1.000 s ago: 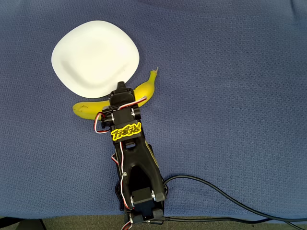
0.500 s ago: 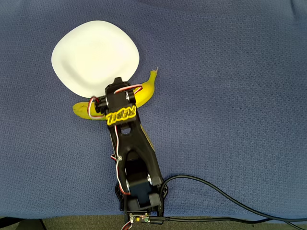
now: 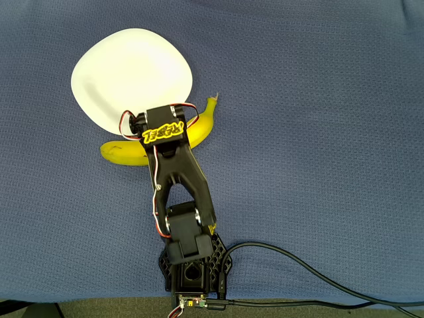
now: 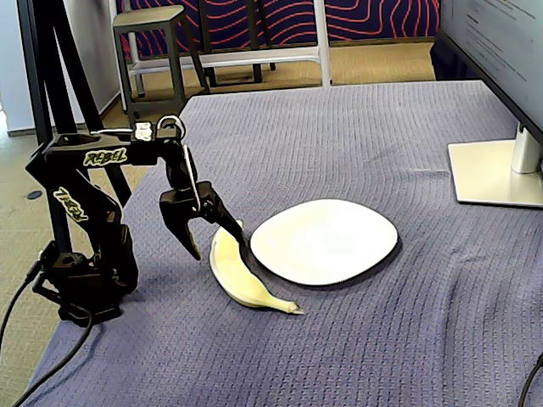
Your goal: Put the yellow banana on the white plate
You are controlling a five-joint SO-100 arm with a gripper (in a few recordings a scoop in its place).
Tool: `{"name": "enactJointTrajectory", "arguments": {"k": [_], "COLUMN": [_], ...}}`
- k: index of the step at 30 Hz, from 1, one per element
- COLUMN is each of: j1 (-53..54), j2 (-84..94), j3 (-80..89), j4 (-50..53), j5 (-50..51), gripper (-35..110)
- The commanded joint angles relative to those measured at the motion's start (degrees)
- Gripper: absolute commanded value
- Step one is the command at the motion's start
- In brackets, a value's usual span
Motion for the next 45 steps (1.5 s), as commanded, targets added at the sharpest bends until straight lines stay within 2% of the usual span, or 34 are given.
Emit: {"name": "enactJointTrajectory", "arguments": {"k": [1, 15, 33, 45], "j1": [-0.26, -2.29, -2.29, -2.37], "j2": [-2.29, -15.47, -17.58, -23.47], "j3": [-5.54, -12.83, -9.14, -9.32], "j4": [1.85, 6.77, -0.88, -2.37], "j5": [0.79, 7.73, 4.22, 7.29], "gripper": [31, 33, 34, 34]}}
